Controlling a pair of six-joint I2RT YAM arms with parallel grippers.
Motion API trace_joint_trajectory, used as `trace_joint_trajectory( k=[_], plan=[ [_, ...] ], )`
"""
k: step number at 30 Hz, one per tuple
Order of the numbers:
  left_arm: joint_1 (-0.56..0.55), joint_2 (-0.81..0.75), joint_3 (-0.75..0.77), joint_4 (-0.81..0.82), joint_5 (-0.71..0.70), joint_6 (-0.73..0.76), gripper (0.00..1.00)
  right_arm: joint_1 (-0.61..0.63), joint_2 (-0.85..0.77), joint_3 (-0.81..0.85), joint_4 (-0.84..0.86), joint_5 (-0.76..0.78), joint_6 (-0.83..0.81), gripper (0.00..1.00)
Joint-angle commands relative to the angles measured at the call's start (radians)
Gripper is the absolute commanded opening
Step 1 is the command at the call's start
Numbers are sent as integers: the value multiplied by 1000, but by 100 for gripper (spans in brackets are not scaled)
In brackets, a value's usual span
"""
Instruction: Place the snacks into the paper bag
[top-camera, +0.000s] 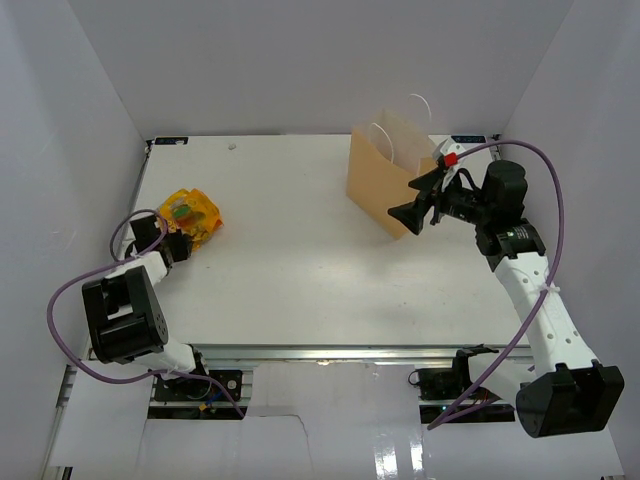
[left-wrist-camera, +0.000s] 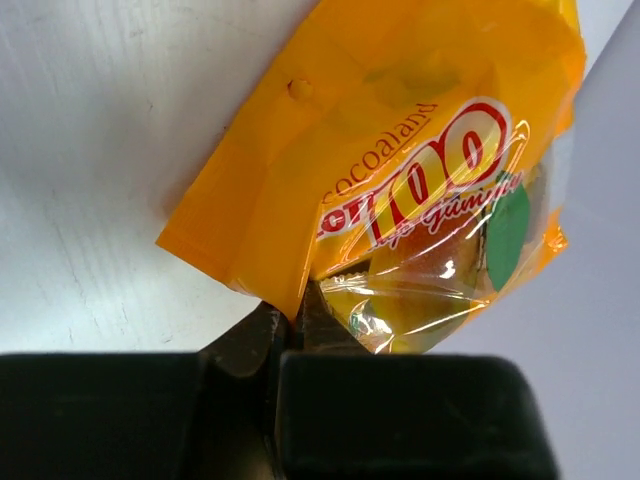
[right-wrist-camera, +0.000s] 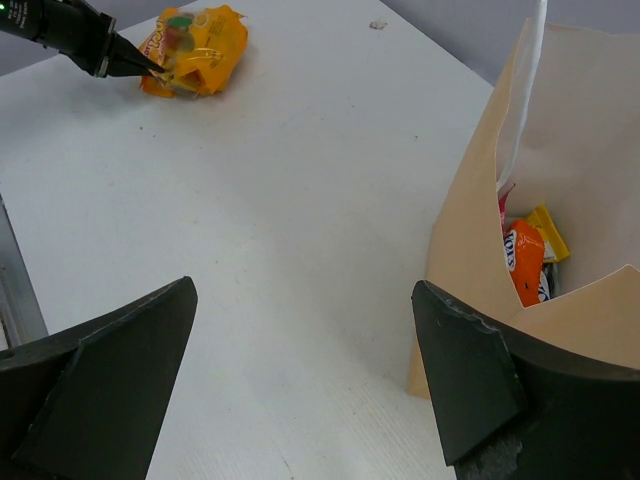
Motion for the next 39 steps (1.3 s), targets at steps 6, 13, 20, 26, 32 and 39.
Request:
trace_joint_trajectory(
  k=[6,13,20,26,32,39],
  plan=[
    [23,-30,67,168,235,435,0,-27,-46,-24,14,-31,9,94],
    [-4,-88,172,196,455,667,0,-27,-46,-12,-86,-219,-119,94],
    [-81,-126,187,194,587,689,0,117,-40,22,-383,-310,-628,95],
    [-158,-169,176,163,610,650,0,292,3,24,-311,-85,-661,96],
    [-222,-223,170,162,628,583,0,464,75,19,-85,200,-483,99],
    [-294,-274,155,162,625,534,0,648,176,45,161,545,-353,92]
  ],
)
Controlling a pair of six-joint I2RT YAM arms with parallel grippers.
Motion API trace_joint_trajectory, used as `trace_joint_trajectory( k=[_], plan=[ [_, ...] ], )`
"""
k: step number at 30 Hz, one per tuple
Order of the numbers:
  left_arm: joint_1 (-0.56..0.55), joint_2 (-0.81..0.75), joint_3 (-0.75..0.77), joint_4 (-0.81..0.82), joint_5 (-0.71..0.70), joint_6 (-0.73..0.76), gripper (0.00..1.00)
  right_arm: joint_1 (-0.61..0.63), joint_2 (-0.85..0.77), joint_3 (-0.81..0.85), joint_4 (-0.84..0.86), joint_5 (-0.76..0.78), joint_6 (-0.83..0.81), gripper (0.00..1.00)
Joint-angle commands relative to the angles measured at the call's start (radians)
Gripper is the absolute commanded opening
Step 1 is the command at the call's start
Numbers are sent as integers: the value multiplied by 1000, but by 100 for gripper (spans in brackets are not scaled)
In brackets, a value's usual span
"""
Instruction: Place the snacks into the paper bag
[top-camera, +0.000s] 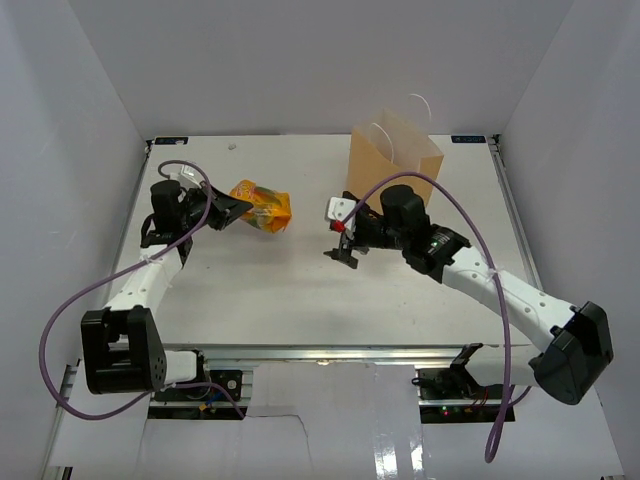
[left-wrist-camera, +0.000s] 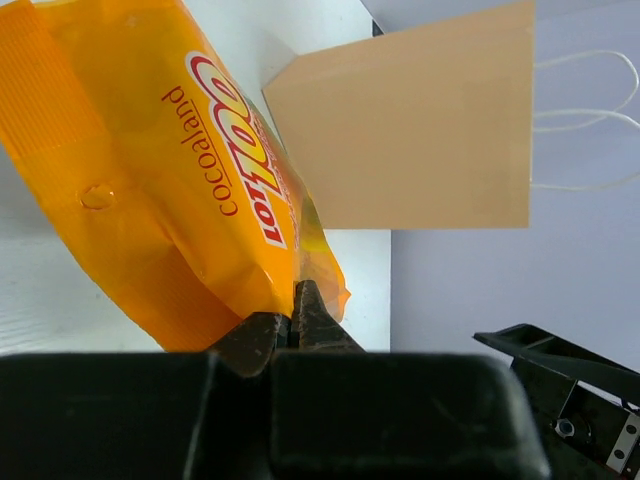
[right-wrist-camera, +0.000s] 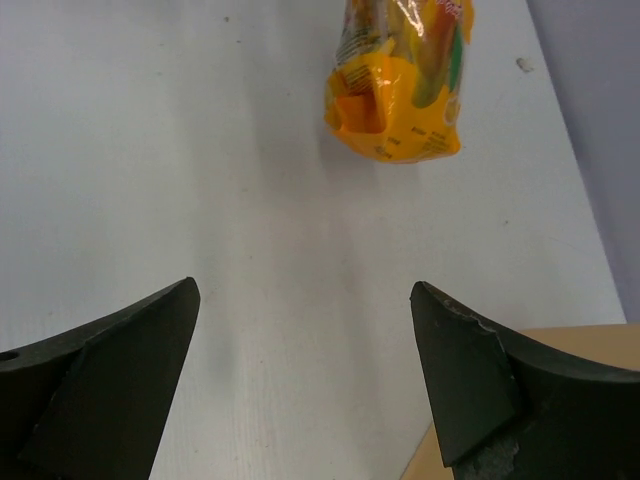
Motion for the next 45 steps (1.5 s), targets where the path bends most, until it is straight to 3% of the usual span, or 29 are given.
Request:
trace_joint_trajectory(
  k=[1,11,22,33,37,45],
  plan=[
    [-26,-83,2,73,39,-45,0,92,37,62,219,275,97,91],
    [-139,-112,-23,71,16,-86,0,235,192,177,298,451,116,90],
    [-186,-123,-35,71,11,-98,0,246,219,229,186,304,65,90],
    [-201,-88,-8,73,14,-92,0,246,229,263,161,275,15,90],
    [-204,-82,5,73,16,-91,0,244,247,344,32,200,-73,90],
    [-216,-77,9,73,26,-91,0,243,308,404,37,220,-93,90]
  ],
)
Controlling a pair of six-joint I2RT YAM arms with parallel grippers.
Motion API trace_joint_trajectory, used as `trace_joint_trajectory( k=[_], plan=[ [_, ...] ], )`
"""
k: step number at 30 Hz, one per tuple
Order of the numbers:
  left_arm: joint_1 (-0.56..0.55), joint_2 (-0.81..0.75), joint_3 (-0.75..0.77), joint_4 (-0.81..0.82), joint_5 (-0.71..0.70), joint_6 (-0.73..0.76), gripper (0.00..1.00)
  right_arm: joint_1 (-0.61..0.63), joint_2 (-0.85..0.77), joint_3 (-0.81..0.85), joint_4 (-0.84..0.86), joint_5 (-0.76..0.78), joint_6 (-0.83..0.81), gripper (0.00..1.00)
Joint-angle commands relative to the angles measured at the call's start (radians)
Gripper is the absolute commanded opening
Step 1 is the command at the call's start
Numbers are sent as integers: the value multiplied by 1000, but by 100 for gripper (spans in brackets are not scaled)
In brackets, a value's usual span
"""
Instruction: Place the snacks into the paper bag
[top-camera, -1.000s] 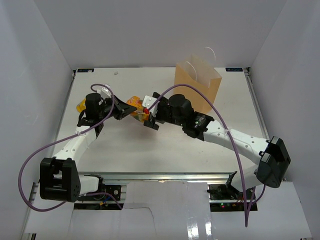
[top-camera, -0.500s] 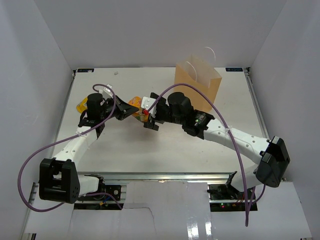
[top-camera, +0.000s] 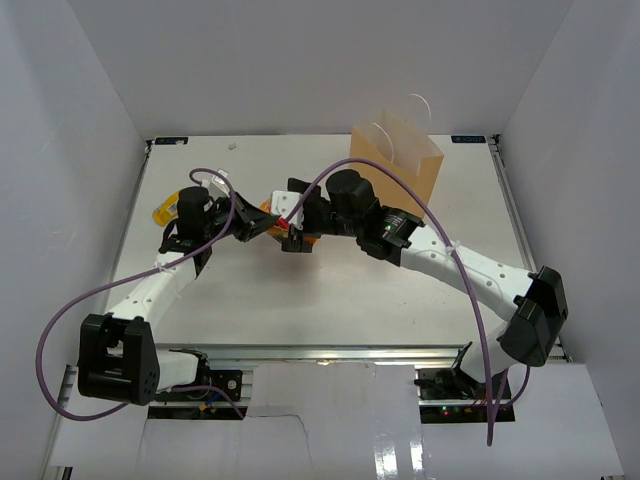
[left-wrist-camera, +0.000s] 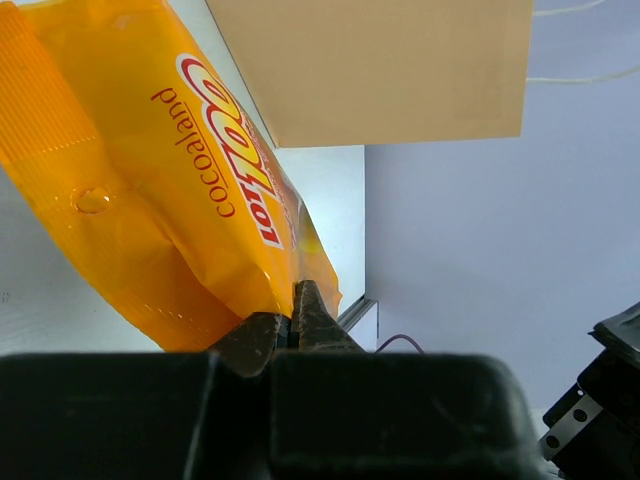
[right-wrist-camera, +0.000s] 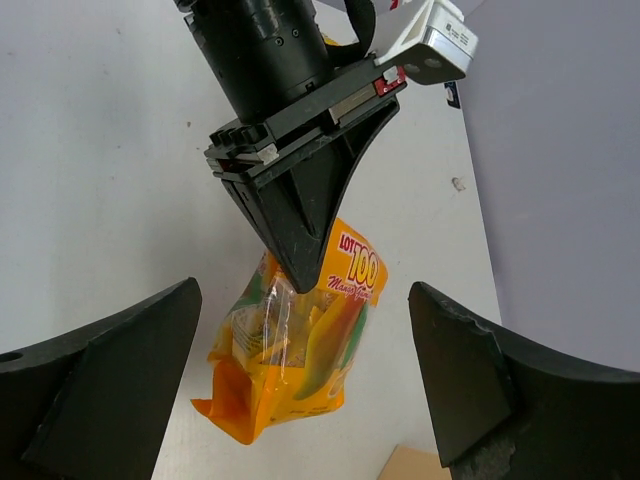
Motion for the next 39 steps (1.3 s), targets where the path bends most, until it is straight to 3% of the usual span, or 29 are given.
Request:
trace_joint_trajectory(
  k=[1,7,21,27,28,30,37,39],
  plan=[
    [-5,-27,59,76,40,-7,0,3,28,44,-5,-13,-29,90],
    [-7,-28,64,78,40,-7,0,1,51,-36,35,88,-61,90],
    [-18,-39,90,81,58,-24,0,-8,176,-28,87,156,-92,90],
    [-19,-54,82,86,58,-33,0,-8,194,-34,113,190,-79,100],
    [-19,-60,79,86,58,-35,0,-10,197,-34,113,196,-75,97],
    [-19,-65,78,87,57,-38,0,-11,197,-36,113,198,-66,82],
    [-19,-76,79,89,55,-49,0,-14,173,-60,115,199,-49,12],
    [-19,-80,79,90,54,-53,0,-19,165,-57,110,185,-40,8]
  ],
)
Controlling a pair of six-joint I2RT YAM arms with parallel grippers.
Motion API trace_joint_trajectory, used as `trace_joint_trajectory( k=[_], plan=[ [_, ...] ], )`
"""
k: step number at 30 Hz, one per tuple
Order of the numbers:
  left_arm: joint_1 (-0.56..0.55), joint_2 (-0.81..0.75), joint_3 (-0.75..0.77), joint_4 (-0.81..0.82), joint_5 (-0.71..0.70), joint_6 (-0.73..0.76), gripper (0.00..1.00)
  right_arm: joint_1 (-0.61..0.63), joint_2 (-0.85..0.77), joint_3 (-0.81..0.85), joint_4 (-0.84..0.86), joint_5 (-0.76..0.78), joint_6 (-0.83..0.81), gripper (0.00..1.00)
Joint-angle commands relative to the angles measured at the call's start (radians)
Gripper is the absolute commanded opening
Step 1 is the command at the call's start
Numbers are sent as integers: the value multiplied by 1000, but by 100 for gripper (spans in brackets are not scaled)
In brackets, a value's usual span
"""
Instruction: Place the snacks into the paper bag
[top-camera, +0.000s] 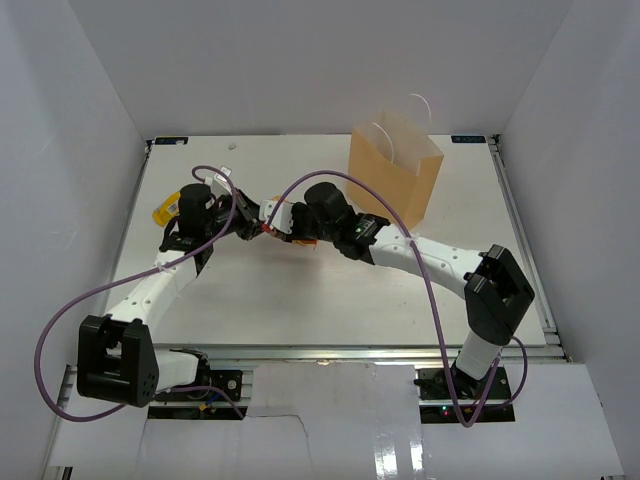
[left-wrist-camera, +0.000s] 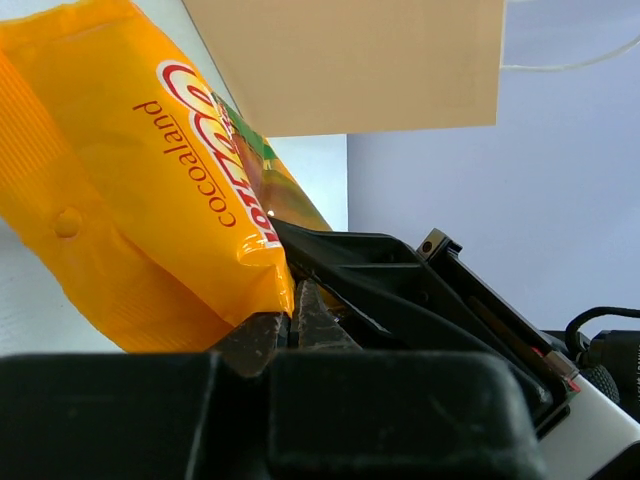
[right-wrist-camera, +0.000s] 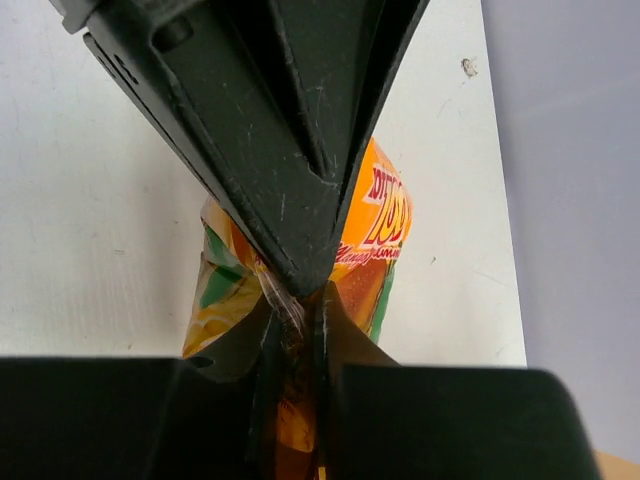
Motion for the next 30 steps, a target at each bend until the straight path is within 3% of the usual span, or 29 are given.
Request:
trace_joint_trajectory(
  k=[1,2,3,4,7,12,21,25,30],
  plan=[
    [-2,-77,55,104,37,-21,0,-4,-41,-7,-9,-28,26,8],
    [-2,-77,59,104,36,-23,3,-9,-46,-4,-18,-40,29,8],
    [-2,-75,63,101,34,-29,10,-10,-52,-1,-27,-66,36,8],
    [-2,-77,69,98,31,-29,25,-13,-64,1,-35,-78,38,8],
    [-2,-77,109,80,17,-15,44,-24,-90,4,-61,-117,56,8],
    [0,-91,201,-14,-29,89,64,-48,-129,44,-95,-143,82,8],
    [6,-190,353,-299,-301,356,83,-133,-210,154,-113,-227,133,8],
    [9,-278,304,-325,-395,416,96,-196,-239,277,-118,-281,194,8],
    [9,-338,200,-364,-415,437,96,-306,-244,488,-110,-301,265,8]
  ],
)
